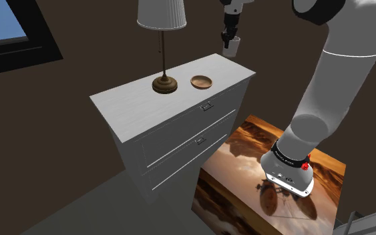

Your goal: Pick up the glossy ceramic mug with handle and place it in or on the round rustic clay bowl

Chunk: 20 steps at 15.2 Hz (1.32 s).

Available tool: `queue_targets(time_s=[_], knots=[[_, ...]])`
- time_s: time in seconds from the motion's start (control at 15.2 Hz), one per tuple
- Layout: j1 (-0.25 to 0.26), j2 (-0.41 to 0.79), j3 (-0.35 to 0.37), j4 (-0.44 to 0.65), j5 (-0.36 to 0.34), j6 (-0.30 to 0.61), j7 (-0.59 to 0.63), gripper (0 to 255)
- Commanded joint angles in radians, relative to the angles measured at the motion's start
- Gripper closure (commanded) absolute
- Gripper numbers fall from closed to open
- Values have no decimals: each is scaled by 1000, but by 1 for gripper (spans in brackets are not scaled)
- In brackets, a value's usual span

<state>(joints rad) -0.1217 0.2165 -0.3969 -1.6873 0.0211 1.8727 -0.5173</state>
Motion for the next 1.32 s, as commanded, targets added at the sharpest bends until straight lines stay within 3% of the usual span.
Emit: queue_targets(time_s=[0.0,0.46,0.99,1.25], knots=[[32,-37,14,-39,-16,4,50,255],[133,-145,80,-152,-59,7,225,255],[233,-209,170,-207,-74,-9,420,255],[238,-204,175,-241,-73,29,431,255]])
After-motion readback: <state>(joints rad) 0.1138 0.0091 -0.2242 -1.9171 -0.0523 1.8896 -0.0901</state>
